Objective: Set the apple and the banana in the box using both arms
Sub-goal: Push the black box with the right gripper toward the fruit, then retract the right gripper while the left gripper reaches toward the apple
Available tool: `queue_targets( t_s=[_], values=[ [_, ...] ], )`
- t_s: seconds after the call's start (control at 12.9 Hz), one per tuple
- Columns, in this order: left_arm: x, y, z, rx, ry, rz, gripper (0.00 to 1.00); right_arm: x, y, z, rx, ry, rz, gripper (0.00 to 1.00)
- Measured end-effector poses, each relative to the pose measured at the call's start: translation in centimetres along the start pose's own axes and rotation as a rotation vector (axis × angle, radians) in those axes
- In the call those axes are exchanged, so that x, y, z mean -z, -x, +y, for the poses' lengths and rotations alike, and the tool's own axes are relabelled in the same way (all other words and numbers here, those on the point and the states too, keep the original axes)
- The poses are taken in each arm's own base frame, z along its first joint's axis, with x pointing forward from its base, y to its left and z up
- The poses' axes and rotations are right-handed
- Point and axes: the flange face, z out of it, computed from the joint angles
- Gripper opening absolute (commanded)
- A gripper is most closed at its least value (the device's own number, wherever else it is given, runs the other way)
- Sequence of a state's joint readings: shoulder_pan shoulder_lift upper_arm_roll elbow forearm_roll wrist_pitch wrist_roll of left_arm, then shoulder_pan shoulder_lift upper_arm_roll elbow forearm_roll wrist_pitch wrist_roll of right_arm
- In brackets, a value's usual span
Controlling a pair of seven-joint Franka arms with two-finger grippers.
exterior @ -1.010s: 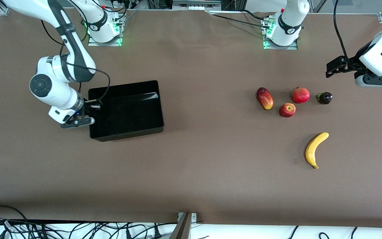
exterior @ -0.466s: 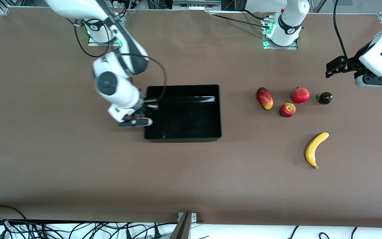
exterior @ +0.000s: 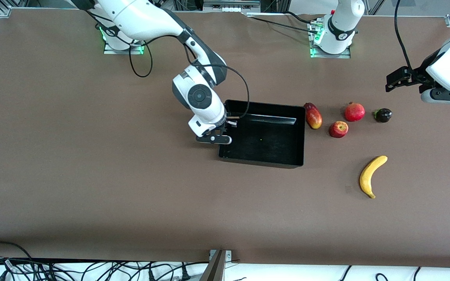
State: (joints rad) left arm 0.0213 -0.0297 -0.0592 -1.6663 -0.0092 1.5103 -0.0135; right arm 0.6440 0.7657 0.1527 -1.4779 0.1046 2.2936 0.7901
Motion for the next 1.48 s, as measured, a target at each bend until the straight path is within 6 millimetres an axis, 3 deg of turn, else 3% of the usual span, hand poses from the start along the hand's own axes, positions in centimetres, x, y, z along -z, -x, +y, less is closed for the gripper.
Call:
queue_targets(
  t_s=[0.16, 0.31, 0.39, 0.47, 0.54, 0.7, 0.85, 0.93, 1.09, 1.32, 1.48],
  values=[
    [0.0, 0.0, -0.1, 0.003, 0.000, 0.000, 1.00, -1.5, 0.7, -0.6, 0.013, 0.006, 0.003, 0.00],
    [0.0, 0.0, -0.4, 0.008, 0.001, -0.002, 1.00, -1.7, 1.0, -0.9, 0.018, 0.014, 0.016, 0.00],
    [-0.1, 0.0, -0.5, 0.010, 0.001, -0.003, 1.00, -1.7, 1.0, -1.0, 0.021, 0.016, 0.019, 0.36],
    [-0.1, 0.0, -0.6, 0.011, 0.002, -0.004, 1.00, -1.7, 1.0, -1.0, 0.024, 0.018, 0.022, 0.52],
    [-0.1, 0.0, -0.6, 0.012, 0.002, -0.006, 1.00, -1.8, 1.0, -1.0, 0.026, 0.014, 0.030, 1.00],
    [-0.5, -0.3, -0.7, 0.013, 0.002, -0.014, 1.00, -2.0, 0.4, -0.7, 0.024, 0.015, 0.047, 1.00],
    [-0.9, -0.5, -0.9, 0.016, 0.003, -0.022, 1.00, -0.5, -1.1, -0.3, 0.014, 0.007, 0.083, 1.00],
    [-1.1, -0.5, -0.9, 0.017, 0.003, -0.031, 1.00, 2.0, -2.8, 0.3, -0.005, -0.006, 0.110, 1.00],
    [-1.5, -0.3, -0.4, 0.007, 0.002, -0.058, 1.00, 9.4, -6.9, 4.0, -0.053, -0.007, 0.130, 1.00],
    [-2.9, -0.6, 0.0, -0.004, 0.001, -0.118, 1.00, 22.0, -11.2, 13.7, -0.097, 0.024, 0.123, 1.00],
    [-4.7, -1.5, 0.5, -0.015, 0.001, -0.153, 1.00, 27.8, -11.9, 20.3, -0.095, 0.046, 0.104, 1.00]
  ],
)
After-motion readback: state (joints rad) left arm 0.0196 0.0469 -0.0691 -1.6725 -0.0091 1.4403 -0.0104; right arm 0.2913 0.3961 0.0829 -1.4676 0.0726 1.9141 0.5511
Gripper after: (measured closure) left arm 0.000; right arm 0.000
